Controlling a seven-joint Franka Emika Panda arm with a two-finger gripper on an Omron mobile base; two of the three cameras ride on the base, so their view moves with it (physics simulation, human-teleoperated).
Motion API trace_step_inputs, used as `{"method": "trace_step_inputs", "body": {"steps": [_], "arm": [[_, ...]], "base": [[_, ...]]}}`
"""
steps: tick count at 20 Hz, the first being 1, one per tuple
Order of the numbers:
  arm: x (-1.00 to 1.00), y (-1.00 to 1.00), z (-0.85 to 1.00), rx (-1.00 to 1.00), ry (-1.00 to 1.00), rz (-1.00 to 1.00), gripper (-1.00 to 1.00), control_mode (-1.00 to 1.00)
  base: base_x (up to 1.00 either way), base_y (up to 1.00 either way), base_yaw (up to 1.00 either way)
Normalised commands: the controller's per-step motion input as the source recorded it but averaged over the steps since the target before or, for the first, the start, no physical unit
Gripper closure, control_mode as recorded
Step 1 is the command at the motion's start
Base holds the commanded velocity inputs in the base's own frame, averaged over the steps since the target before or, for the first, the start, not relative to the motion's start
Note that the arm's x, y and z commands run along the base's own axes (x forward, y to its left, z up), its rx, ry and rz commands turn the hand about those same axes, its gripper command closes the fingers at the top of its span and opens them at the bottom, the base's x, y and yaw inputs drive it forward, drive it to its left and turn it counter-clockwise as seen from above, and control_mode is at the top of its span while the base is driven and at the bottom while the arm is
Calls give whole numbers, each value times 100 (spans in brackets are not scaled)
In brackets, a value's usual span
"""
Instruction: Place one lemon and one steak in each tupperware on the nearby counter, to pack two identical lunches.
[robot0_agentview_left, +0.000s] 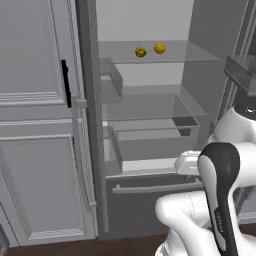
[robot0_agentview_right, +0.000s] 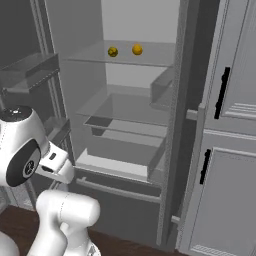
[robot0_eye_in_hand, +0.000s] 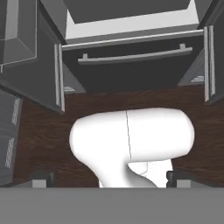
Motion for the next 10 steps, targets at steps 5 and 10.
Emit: {"method": "trace_step_inputs", "body": {"steps": [5, 10], "arm": [[0, 0, 0, 0, 0, 0, -100, 100], [0, 0, 0, 0, 0, 0, -100, 100]], "base": [[44, -6, -30], [40, -18, -3]]}}
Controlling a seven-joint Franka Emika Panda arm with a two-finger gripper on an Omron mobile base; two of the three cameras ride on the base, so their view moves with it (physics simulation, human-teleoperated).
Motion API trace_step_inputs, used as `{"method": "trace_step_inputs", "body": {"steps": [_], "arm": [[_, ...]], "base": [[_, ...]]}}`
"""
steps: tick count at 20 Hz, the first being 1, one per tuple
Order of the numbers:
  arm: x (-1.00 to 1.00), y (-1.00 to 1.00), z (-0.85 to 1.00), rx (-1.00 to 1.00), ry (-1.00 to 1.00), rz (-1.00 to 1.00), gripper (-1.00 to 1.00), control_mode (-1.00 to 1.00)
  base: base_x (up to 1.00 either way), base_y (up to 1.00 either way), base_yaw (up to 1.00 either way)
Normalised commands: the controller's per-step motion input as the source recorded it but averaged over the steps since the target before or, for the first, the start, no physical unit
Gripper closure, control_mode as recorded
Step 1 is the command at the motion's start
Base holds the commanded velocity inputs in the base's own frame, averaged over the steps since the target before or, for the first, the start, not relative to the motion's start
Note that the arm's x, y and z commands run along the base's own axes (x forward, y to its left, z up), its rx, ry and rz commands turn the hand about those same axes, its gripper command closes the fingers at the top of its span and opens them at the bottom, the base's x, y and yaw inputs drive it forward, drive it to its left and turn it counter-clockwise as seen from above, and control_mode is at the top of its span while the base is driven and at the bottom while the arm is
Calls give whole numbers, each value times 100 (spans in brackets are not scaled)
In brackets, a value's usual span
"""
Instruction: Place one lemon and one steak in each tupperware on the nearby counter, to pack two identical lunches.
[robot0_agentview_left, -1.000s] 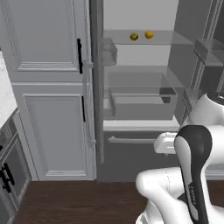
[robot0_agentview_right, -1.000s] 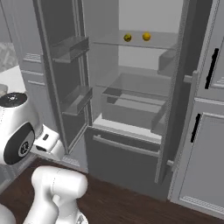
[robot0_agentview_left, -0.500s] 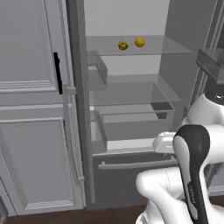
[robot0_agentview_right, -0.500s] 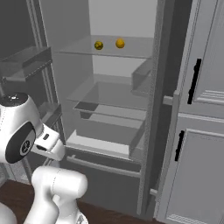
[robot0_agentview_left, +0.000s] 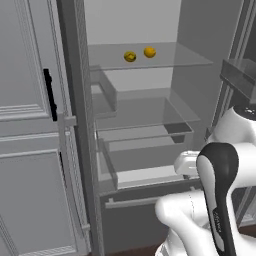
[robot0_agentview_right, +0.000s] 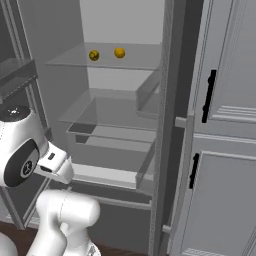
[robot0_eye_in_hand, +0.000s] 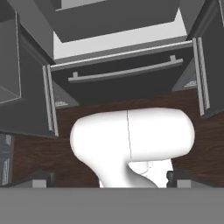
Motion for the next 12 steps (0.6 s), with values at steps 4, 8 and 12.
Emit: {"method": "trace_step_inputs", "body": {"steps": [4, 8, 12], "arm": [[0, 0, 0, 0, 0, 0, -100, 100], [0, 0, 0, 0, 0, 0, -100, 100], [0, 0, 0, 0, 0, 0, -100, 100]], "base": [[25, -23, -1], [50, -6, -20], [6, 0, -4]]}}
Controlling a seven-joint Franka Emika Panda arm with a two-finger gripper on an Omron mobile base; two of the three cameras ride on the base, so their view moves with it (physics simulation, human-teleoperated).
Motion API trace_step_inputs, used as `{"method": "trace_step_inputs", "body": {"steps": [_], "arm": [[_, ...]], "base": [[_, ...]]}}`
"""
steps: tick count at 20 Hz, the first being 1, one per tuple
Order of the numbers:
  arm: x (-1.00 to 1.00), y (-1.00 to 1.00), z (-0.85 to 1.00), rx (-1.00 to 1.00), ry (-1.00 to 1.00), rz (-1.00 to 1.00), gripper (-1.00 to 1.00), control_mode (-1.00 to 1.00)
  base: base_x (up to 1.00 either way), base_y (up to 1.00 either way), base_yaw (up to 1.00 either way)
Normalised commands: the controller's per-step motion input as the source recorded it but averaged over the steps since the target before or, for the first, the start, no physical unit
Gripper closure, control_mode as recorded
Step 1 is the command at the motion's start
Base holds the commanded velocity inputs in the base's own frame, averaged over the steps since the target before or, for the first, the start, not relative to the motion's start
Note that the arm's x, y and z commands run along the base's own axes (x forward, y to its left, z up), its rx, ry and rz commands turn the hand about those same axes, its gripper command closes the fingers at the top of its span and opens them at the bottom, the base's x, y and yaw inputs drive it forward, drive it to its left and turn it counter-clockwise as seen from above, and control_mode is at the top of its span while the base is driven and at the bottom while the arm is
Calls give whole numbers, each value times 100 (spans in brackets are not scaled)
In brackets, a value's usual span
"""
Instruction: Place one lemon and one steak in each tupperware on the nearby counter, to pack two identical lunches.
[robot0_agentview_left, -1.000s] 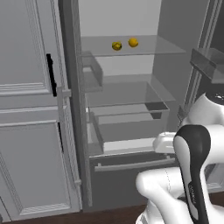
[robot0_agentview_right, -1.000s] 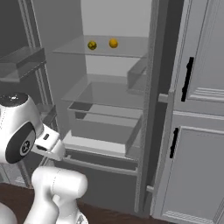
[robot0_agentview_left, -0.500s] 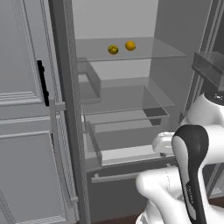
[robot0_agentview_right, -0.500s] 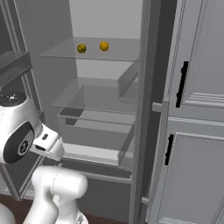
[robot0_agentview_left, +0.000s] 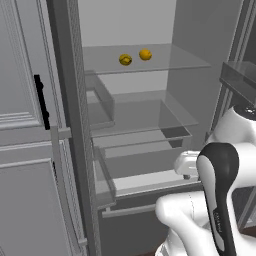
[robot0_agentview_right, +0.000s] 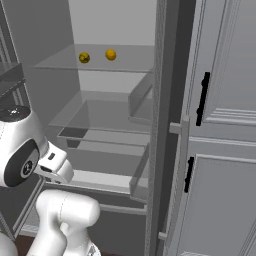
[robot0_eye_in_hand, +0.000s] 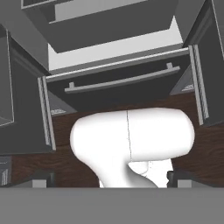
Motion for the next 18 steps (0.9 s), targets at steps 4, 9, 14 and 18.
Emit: {"method": "trace_step_inputs", "body": {"steps": [4, 9, 14, 18], "arm": [[0, 0, 0, 0, 0, 0, -100, 100], [-4, 0, 24, -4, -16, 0, -100, -100], [-1, 0, 74, -10, -43, 0, -100, -100], [27, -1, 100, -1, -38, 0, -100, -100]], "base": [[-4, 0, 0], [-11, 0, 0], [0, 0, 0], [0, 0, 0]]}}
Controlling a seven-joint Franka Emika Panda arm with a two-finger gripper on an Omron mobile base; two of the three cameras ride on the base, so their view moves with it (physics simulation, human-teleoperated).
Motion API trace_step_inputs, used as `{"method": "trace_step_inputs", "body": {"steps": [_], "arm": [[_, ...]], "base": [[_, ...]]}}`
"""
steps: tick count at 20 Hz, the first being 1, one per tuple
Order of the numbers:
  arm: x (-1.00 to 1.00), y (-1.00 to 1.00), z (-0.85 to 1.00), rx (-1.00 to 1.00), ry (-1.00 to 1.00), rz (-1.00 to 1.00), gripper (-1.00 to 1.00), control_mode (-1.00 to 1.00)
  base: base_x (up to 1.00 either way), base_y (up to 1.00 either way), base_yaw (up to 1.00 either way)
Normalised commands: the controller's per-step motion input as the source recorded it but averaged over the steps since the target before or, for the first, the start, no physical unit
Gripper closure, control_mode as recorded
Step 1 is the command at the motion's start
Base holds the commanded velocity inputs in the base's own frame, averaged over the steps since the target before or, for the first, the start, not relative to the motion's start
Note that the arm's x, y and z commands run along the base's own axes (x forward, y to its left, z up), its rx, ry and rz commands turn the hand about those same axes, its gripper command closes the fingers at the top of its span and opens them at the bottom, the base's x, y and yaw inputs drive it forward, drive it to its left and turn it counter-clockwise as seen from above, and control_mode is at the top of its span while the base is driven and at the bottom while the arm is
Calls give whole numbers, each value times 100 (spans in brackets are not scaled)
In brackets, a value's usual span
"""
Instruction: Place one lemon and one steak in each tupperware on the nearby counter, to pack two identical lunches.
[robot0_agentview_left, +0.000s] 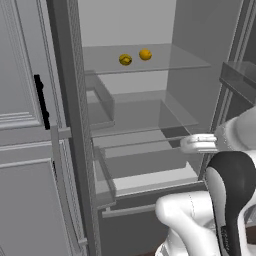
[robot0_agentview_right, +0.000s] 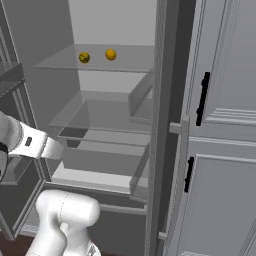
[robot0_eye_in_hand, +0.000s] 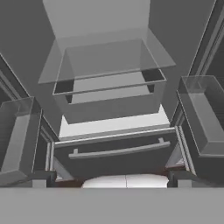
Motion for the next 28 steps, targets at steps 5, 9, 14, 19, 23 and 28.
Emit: {"method": "trace_step_inputs", "body": {"steps": [5, 9, 14, 19, 23, 28], "arm": [[68, -3, 100, 0, -28, 1, -100, -100], [64, -7, 100, 0, -22, 0, -100, -100], [84, -19, 64, 0, -23, 0, -100, -100], [100, -13, 1, -2, -1, 0, -100, -100], [100, 0, 0, -9, 18, 0, -100, -100], [82, 1, 5, -6, 22, 2, -100, -100]], "base": [[0, 0, 0], [0, 0, 0], [0, 0, 0], [0, 0, 0], [0, 0, 0], [0, 0, 0]]}}
